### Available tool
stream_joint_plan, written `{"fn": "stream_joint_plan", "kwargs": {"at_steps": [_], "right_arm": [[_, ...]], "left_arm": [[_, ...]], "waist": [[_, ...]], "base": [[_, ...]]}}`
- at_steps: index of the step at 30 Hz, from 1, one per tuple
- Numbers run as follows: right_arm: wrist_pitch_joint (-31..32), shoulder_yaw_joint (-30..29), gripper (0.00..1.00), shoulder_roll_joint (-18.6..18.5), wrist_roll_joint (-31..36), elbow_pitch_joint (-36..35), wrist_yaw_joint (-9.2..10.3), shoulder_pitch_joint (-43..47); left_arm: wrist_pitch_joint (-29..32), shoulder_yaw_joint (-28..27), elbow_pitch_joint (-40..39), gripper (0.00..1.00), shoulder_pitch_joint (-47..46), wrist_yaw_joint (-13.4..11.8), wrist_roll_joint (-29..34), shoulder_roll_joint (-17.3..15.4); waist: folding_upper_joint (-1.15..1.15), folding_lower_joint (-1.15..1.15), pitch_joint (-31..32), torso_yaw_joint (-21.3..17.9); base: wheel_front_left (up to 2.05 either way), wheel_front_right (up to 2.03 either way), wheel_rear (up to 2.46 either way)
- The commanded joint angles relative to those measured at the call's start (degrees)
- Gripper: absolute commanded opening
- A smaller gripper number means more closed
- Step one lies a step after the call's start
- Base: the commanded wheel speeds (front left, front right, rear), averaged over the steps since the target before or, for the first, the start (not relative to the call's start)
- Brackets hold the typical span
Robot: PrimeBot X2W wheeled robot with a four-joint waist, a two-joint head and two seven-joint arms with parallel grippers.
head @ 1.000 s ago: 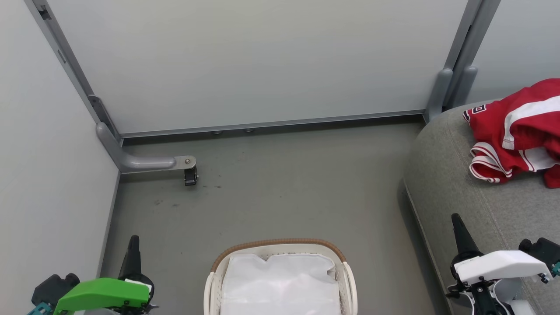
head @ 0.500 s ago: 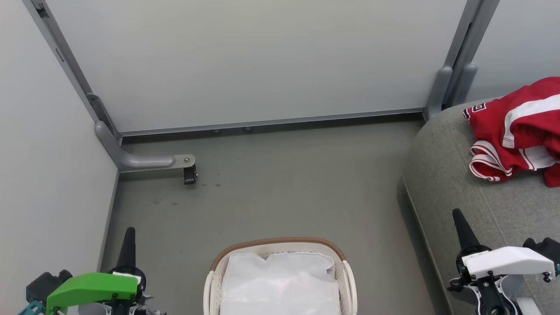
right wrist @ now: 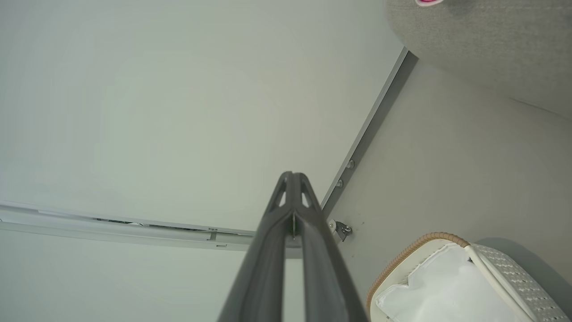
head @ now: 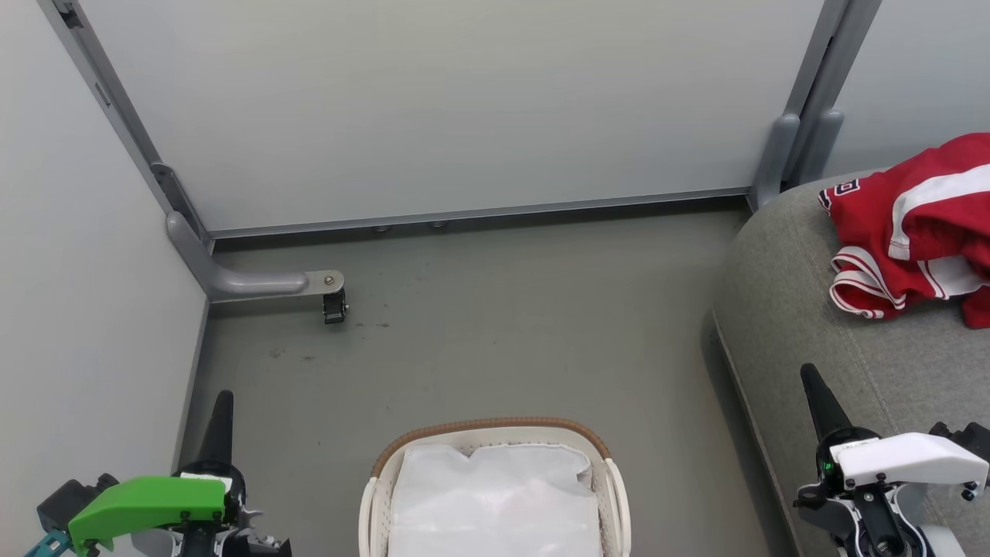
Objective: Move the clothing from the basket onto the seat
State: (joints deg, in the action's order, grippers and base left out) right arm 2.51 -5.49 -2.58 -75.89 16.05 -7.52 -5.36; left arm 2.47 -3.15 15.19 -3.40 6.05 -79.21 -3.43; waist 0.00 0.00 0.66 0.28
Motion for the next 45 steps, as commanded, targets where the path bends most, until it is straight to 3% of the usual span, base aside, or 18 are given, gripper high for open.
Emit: {"fn": "stream_joint_plan", "kwargs": {"at_steps": [1,37,45], "right_arm": [[0.38,-0.3,0.0,-0.35,-1.69,-0.7,0.04,-0.98],[4.24,-1.18,0.0,-0.46,-16.87,-2.22,0.03,-1.11],[4.23,-1.15,0.0,-0.45,-16.61,-2.18,0.03,-1.09]], "left_arm": [[0.43,-0.45,-0.53,0.0,-1.68,0.34,-1.33,-0.04],[4.35,-3.66,-1.26,0.0,-3.3,1.67,-13.46,0.63],[4.32,-3.59,-1.2,0.0,-3.17,1.62,-13.31,0.6]], "waist": [[0.0,0.0,-0.04,-0.01],[0.0,0.0,-0.84,-0.28],[0.0,0.0,-0.84,-0.28]], "base": [[0.0,0.0,0.0],[0.0,0.0,0.0],[0.0,0.0,0.0]]}}
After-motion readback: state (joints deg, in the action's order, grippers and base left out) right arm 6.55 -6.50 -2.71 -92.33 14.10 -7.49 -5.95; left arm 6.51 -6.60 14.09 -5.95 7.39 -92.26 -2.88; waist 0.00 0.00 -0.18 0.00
